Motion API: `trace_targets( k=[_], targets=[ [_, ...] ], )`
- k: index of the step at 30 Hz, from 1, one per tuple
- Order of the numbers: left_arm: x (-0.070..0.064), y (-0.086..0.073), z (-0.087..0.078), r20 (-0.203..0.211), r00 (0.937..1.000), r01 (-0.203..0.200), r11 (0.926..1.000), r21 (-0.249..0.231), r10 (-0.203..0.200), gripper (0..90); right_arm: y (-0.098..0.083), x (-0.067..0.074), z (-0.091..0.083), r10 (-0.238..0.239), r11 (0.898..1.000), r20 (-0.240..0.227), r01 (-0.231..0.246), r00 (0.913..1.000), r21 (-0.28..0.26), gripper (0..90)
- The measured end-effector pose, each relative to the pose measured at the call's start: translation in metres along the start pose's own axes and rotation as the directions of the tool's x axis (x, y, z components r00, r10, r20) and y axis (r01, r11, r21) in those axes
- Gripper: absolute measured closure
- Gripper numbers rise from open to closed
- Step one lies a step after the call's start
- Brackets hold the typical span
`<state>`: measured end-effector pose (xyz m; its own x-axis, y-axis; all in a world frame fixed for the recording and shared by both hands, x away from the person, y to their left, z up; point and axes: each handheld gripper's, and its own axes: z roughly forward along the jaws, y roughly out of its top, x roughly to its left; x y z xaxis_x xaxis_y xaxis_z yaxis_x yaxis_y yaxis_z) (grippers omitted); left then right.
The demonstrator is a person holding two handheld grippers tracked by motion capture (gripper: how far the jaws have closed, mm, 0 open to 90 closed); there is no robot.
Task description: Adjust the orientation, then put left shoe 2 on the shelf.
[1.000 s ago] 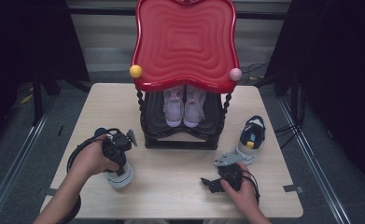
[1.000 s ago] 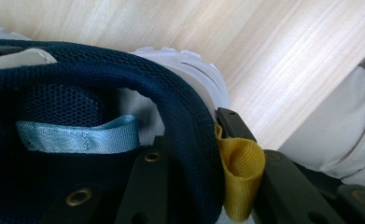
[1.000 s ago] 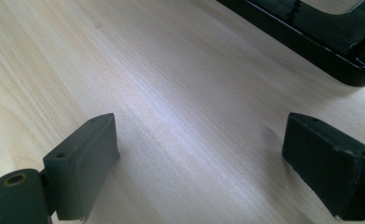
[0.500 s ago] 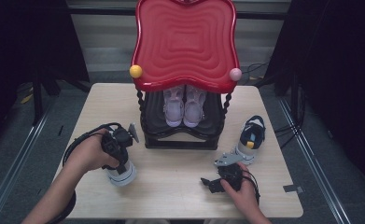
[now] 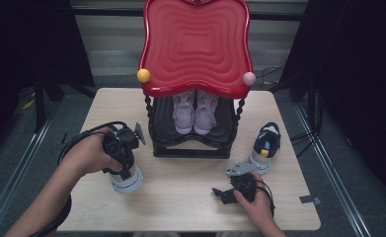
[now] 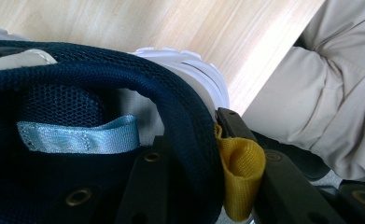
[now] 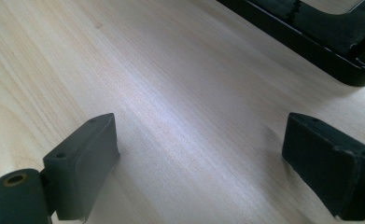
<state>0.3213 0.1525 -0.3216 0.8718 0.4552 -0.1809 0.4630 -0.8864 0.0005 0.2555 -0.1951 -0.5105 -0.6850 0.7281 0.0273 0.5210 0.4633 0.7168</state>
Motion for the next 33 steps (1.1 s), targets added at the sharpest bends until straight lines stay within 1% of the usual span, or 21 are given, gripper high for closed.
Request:
trace_targets(
  k=[4,6,8,10,15,17,21,22,25,29,30,31,33],
  targets=[
    [-0.003,0.003,-0.009,0.001,0.9998,-0.02,0.9998,0.004,0.02,74.4,0.0,0.0,0.0,0.0,1.0,0.0,0.0,1.0,0.0,9.9],
    [-0.005,0.004,-0.014,0.002,0.9998,-0.019,0.9998,0.0,0.019,74.4,0.0,0.0,0.0,-0.001,1.0,0.0,0.001,1.0,0.0,9.9],
    [-0.007,0.006,-0.018,-0.001,0.9997,-0.023,0.9997,0.008,0.023,74.4,0.0,0.0,0.0,0.004,1.0,0.0,-0.004,1.0,0.002,9.9],
    [-0.007,0.007,-0.023,0.001,0.9994,-0.035,0.9992,0.018,0.035,74.4,0.0,0.0,0.0,0.002,1.0,0.001,-0.002,1.0,0.002,9.9],
    [-0.009,0.007,-0.035,0.005,0.9993,-0.037,0.9993,0.004,0.037,74.4,0.0,0.0,0.0,0.002,1.0,0.001,-0.002,1.0,0.001,9.9],
    [-0.011,0.007,-0.041,0.001,0.9991,-0.043,0.9991,0.006,0.042,74.4,0.0,0.0,0.0,0.002,1.0,0.001,-0.002,1.0,0.001,9.9],
    [-0.013,0.007,-0.051,-0.009,0.9993,-0.036,0.9993,0.002,0.036,74.3,0.0,0.0,0.0,0.001,1.0,0.001,-0.001,1.0,0.001,9.9],
    [-0.013,0.007,-0.054,-0.011,0.9991,-0.04,0.9992,-0.001,0.04,74.3,0.0,0.0,0.0,0.001,1.0,0.001,-0.001,1.0,0.001,9.9],
    [-0.014,0.007,-0.06,-0.008,0.9991,-0.042,0.9991,-0.004,0.042,74.3,0.0,0.0,0.0,0.001,1.0,0.001,-0.001,1.0,0.001,9.9],
    [-0.015,0.009,-0.068,-0.015,0.9985,-0.052,0.9986,0.009,0.052,74.4,0.0,0.0,0.0,0.001,1.0,0.0,-0.001,1.0,0.004,9.9],
    [-0.016,0.009,-0.07,-0.018,0.9985,-0.052,0.9986,0.008,0.052,74.4,0.0,0.0,0.0,0.001,1.0,0.0,-0.001,1.0,0.004,9.9],
    [-0.017,0.01,-0.071,-0.017,0.999,-0.041,0.9992,0.002,0.041,74.4,0.0,0.0,0.0,0.001,1.0,0.0,-0.001,1.0,0.004,9.9],
    [-0.017,0.011,-0.075,-0.02,0.9982,-0.056,0.9984,0.007,0.056,74.4,0.0,0.0,0.0,0.001,1.0,0.0,-0.001,1.0,0.004,9.9]
  ],
)
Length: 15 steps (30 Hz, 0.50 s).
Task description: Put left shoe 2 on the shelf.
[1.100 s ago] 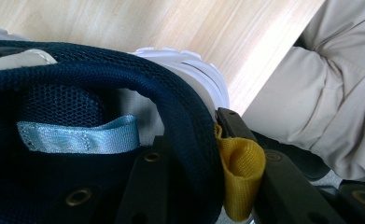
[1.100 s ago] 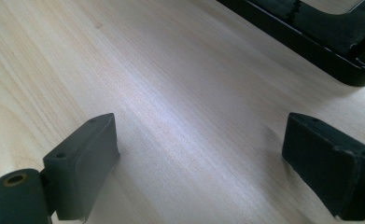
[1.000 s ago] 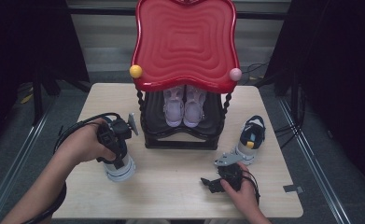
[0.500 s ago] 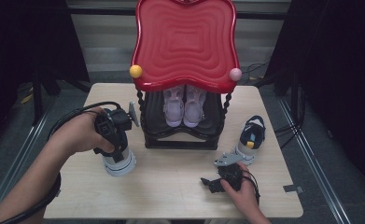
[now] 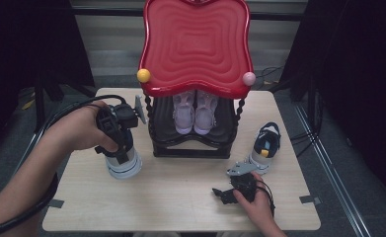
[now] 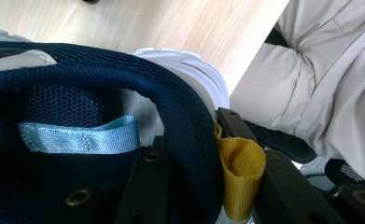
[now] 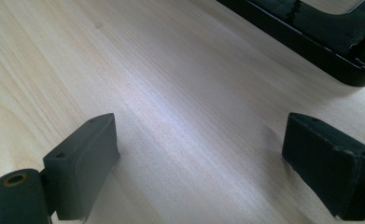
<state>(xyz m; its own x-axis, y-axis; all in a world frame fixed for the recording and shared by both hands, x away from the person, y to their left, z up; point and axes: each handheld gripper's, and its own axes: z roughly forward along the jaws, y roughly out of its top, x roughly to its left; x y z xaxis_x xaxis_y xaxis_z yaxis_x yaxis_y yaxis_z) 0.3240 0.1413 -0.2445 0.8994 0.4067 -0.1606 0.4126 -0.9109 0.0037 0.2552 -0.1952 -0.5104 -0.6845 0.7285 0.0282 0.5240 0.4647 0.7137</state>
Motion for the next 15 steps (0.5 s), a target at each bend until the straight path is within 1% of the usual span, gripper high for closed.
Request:
trace_targets(
  k=[1,3,4,5,7,8,11,12,14,15],
  targets=[
    [-0.001,0.0,-0.001,-0.001,1.0,0.01,0.9999,-0.01,-0.01,74.4,0.0,0.0,0.0,0.002,1.0,-0.001,-0.002,1.0,0.001,9.9],
    [-0.001,0.002,-0.005,-0.005,1.0,-0.001,0.9999,-0.01,0.001,74.4,0.0,0.0,0.0,0.0,1.0,0.0,0.0,1.0,0.0,9.9],
    [-0.002,0.002,-0.006,-0.003,1.0,0.006,0.9998,-0.019,-0.006,74.4,0.0,0.0,0.0,0.0,1.0,0.0,0.0,1.0,0.0,9.9],
    [-0.002,0.003,-0.008,-0.005,1.0,-0.002,0.9999,-0.015,0.002,74.4,0.0,0.0,0.0,0.0,1.0,0.0,0.0,1.0,0.0,9.9],
    [-0.002,0.004,-0.012,-0.009,0.9999,-0.006,0.9998,-0.018,0.006,74.4,0.0,0.0,0.0,0.0,1.0,0.0,0.0,1.0,0.0,9.9],
    [-0.004,0.004,-0.014,-0.006,1.0,0.006,0.9996,-0.029,-0.006,74.3,0.0,0.0,0.0,0.0,1.0,0.0,0.0,1.0,0.0,9.9],
    [-0.004,0.006,-0.02,-0.01,0.9999,-0.008,0.9996,-0.025,0.008,74.3,0.0,0.0,0.0,-0.001,1.0,0.0,0.001,1.0,-0.001,9.9],
    [-0.004,0.006,-0.023,-0.009,1.0,0.0,0.9993,-0.037,-0.001,74.3,0.0,0.0,0.0,-0.001,1.0,0.0,0.001,1.0,-0.001,9.9],
    [-0.003,0.007,-0.026,-0.011,0.9999,-0.009,0.9995,-0.032,0.008,74.3,0.0,0.0,0.0,-0.001,1.0,0.0,0.001,1.0,-0.001,9.9],
    [-0.003,0.007,-0.028,-0.014,0.9999,-0.003,0.9994,-0.033,0.002,74.3,0.0,0.0,0.0,-0.001,1.0,0.0,0.001,1.0,-0.001,9.9]
  ],
)
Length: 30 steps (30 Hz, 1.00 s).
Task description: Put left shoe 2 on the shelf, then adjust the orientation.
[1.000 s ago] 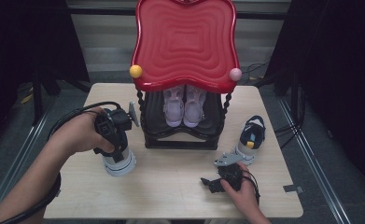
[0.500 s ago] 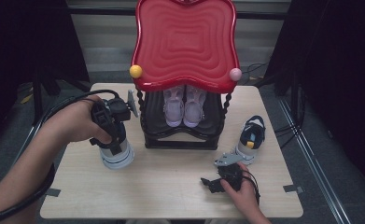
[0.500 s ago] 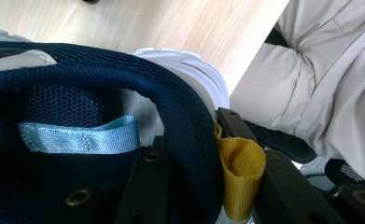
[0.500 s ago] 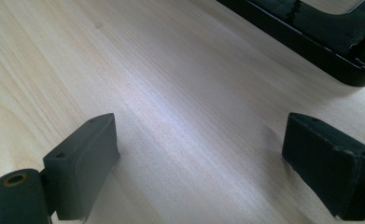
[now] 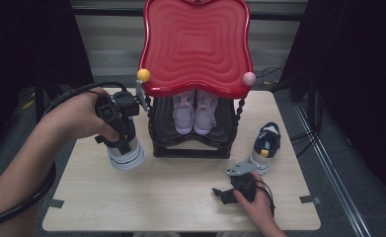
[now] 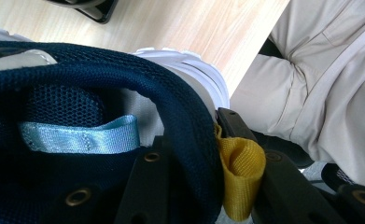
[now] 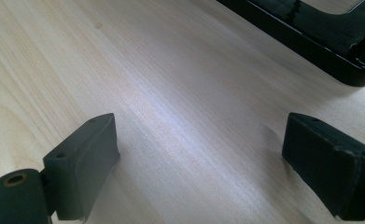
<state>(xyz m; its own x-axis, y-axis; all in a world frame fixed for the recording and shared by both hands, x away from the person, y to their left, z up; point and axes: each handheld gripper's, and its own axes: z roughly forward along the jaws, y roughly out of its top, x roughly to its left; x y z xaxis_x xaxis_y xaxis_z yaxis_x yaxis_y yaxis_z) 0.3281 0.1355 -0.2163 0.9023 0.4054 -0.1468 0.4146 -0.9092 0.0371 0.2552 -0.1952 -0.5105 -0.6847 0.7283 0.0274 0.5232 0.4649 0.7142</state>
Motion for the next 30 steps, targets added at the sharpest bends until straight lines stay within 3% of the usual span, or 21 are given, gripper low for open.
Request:
trace_targets(
  k=[7,23,30],
  targets=[
    [-0.001,0.002,-0.013,-0.012,0.9997,0.019,0.9998,-0.003,-0.019,74.3,0.0,0.0,0.0,-0.001,1.0,0.0,0.001,1.0,0.0,9.9],
    [-0.004,0.007,-0.043,-0.026,0.9996,0.012,0.9998,-0.015,-0.013,74.2,0.0,0.0,0.0,-0.001,1.0,0.0,0.001,1.0,-0.002,9.9],
    [-0.005,0.012,-0.055,-0.052,0.9986,-0.013,0.9999,-0.004,0.012,74.2,0.0,0.0,0.0,0.0,1.0,0.0,0.0,1.0,-0.002,9.9]
  ],
)
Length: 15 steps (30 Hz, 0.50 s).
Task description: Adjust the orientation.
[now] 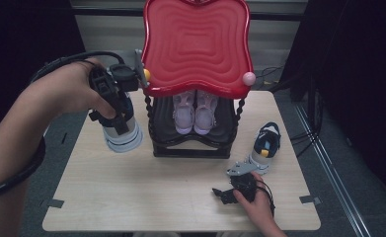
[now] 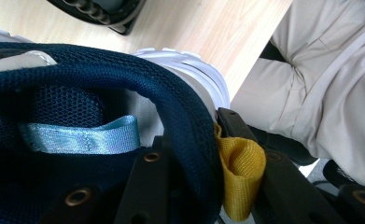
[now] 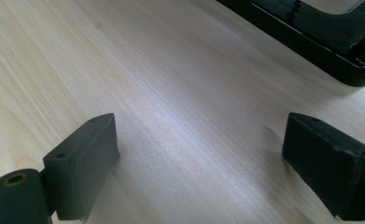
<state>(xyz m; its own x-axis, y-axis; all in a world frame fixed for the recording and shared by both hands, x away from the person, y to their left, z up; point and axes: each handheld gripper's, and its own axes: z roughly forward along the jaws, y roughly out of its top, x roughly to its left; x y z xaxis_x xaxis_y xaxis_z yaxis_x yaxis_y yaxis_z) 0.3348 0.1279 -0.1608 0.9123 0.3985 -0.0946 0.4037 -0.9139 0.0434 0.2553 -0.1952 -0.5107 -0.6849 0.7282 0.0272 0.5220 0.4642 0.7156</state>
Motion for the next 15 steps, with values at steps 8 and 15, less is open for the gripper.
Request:
trace_targets(
  k=[8,15],
  targets=[
    [0.0,0.006,-0.01,-0.007,1.0,-0.007,1.0,0.006,0.007,74.3,0.0,0.0,0.0,0.0,1.0,0.0,0.0,1.0,0.0,9.9],
    [-0.002,0.01,-0.018,-0.008,1.0,-0.003,0.9999,-0.011,0.003,74.3,0.0,0.0,0.0,0.0,1.0,0.0,0.0,1.0,0.0,9.9]
  ],
)
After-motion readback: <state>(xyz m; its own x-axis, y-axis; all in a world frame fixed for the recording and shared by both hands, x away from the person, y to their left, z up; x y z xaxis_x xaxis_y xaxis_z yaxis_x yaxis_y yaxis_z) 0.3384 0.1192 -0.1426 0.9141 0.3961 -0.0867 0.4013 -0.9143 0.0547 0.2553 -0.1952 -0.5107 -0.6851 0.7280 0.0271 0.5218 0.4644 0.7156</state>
